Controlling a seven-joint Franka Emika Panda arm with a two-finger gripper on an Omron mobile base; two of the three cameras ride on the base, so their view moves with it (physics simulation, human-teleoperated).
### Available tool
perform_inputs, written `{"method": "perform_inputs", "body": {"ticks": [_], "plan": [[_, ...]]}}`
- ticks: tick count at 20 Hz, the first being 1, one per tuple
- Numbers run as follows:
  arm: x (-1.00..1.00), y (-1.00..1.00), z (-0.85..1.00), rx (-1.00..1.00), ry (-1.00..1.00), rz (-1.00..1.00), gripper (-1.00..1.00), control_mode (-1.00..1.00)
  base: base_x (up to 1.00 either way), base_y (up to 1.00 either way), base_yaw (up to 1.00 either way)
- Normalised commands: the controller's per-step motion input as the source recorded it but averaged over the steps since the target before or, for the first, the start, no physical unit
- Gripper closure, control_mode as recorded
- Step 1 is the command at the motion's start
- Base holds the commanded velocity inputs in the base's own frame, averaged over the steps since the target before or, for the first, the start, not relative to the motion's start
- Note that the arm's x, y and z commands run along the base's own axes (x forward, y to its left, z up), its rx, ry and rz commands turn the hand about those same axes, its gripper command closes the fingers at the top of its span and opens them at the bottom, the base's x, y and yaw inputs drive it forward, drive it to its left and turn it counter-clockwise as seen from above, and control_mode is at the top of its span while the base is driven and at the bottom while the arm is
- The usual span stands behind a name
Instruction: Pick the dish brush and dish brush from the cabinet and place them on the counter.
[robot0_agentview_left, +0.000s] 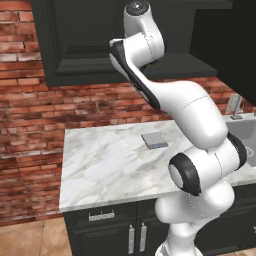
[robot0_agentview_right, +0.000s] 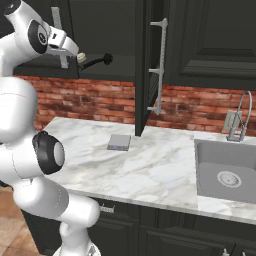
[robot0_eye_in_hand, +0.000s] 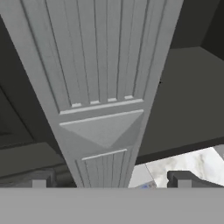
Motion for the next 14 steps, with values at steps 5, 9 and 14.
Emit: {"method": "perform_inputs", "body": {"ticks": [5,9,14], "plan": [[0.2,0.03,0.0,0.0,0.0,-0.01,-1.0,-1.0,0.0,0.0,0.0],[0.14,0.04,0.0,0.0,-0.01,-0.01,-1.0,-1.0,0.0,0.0,0.0],[0.02,0.0,0.0,0.0,-0.02,0.0,1.0,-1.0,0.0,0.0,0.0]]}}
